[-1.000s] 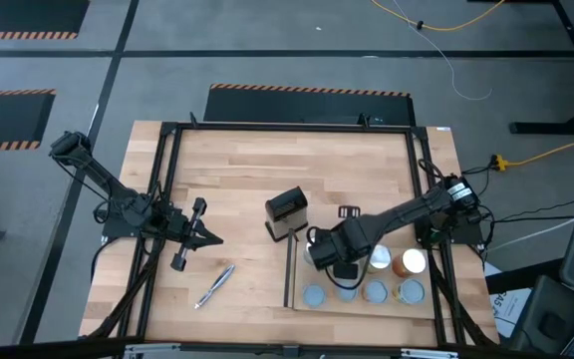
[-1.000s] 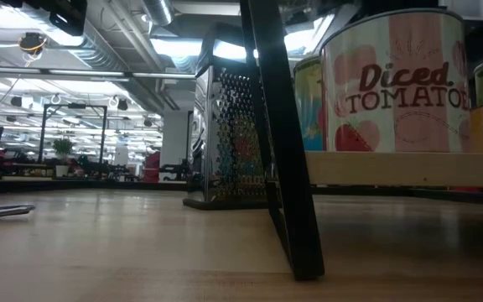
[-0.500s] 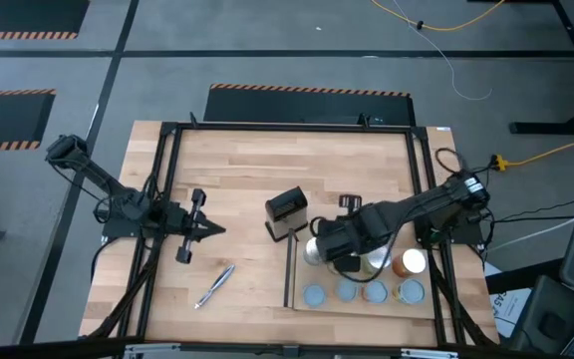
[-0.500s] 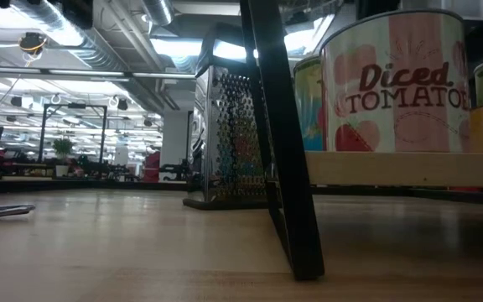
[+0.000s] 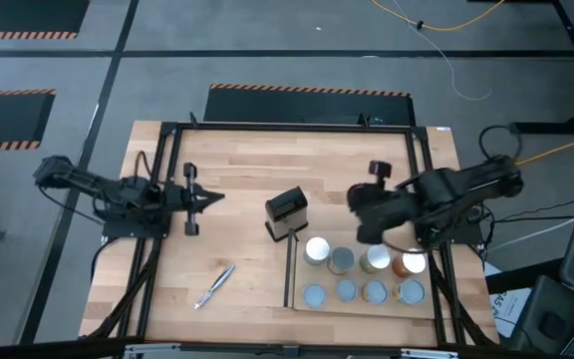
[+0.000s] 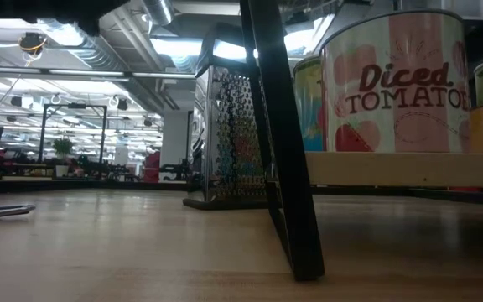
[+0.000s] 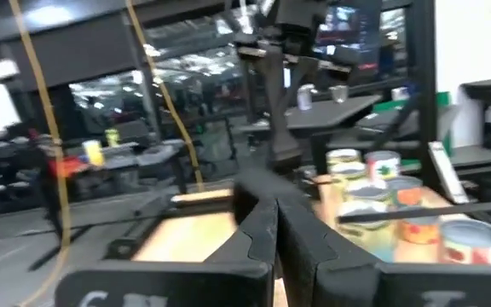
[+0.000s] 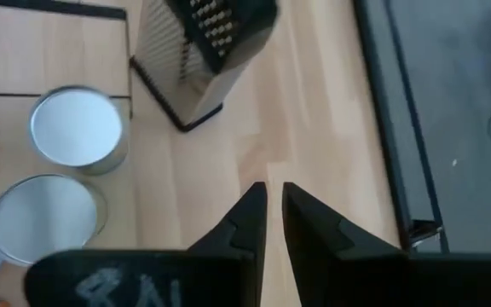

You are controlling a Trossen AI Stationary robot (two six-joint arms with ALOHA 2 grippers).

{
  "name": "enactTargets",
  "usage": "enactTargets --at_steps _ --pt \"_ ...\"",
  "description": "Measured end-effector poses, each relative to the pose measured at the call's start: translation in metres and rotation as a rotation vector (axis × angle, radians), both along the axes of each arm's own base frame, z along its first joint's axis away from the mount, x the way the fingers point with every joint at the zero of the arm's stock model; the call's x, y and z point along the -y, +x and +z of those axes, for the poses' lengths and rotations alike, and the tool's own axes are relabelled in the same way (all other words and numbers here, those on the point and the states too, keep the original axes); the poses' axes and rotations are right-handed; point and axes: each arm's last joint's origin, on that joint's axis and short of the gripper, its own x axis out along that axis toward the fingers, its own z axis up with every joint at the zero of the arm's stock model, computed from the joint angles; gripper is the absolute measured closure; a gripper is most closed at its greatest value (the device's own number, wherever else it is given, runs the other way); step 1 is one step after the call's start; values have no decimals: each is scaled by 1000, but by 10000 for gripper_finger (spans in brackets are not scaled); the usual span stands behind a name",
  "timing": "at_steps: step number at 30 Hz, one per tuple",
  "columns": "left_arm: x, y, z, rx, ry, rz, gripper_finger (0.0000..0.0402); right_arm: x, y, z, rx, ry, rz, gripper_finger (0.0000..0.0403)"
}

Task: Pick and place cans onto a shelf
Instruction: Return to Home Position

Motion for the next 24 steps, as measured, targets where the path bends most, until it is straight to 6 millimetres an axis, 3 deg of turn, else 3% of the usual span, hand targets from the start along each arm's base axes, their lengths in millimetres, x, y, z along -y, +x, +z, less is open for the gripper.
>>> enactTargets --at_steps 5,11,19,24 --pt "-14 -21 -2 -39 17 71 401 12 -28 6 114 -6 1 357" --pt "-24 -38 -13 -126 -8 131 401 29 -59 -7 271 34 7 357" --pt "-28 -37 -49 -156 -46 166 401 49 -93 -30 476 103 50 357" --pt "-29 -38 -55 -145 -61 157 401 55 -113 -37 575 158 100 357"
